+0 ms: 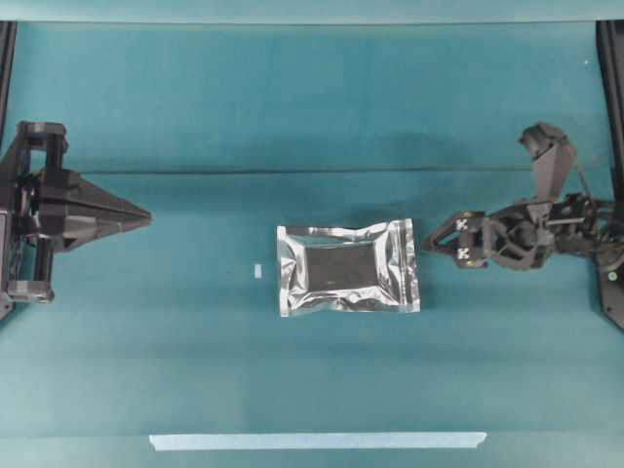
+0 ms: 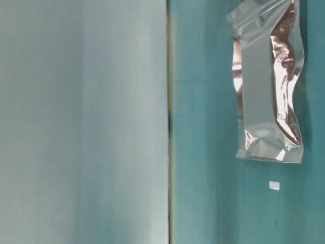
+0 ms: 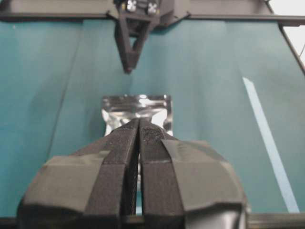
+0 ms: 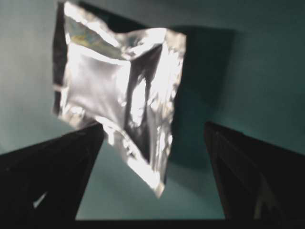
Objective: Hand over the silver zip bag and make it stand upright.
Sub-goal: 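Move the right gripper left to the right edge of the silver bag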
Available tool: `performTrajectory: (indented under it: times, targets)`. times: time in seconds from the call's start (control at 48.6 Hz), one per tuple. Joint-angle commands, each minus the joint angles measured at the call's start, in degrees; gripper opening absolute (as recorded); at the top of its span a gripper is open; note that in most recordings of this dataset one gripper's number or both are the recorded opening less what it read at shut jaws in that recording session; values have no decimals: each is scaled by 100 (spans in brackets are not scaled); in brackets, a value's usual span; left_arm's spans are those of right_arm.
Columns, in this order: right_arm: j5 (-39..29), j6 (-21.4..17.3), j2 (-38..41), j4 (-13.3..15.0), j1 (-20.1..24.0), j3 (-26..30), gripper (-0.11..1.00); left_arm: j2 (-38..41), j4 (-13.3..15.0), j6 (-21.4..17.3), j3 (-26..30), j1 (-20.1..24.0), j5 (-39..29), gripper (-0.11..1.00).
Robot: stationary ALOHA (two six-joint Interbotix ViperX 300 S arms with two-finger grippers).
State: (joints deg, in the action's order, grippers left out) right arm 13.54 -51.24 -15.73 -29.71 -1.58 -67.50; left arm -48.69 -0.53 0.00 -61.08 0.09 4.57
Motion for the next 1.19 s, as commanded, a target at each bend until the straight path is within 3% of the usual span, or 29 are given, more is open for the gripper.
performTrajectory:
  times: [0.0,0.144,0.329,0.7,1.173]
  targets:
    - [299,-53,264,-158,176,79,92,18,-9,0,158,0,-9,-1]
    - [729,-220,694,-360,510,114,92,26,-9,0,158,0,-141,-1]
    - [1107,-554,1160,-360,694,202,92,18,0,9,158,-9,-176,-1]
    - [1354,-589,1846,-360,729,686,92,18,-9,0,158,0,-176,-1]
    - [1239,-606,1872,-369,729,712,91,18,-9,0,158,0,-176,-1]
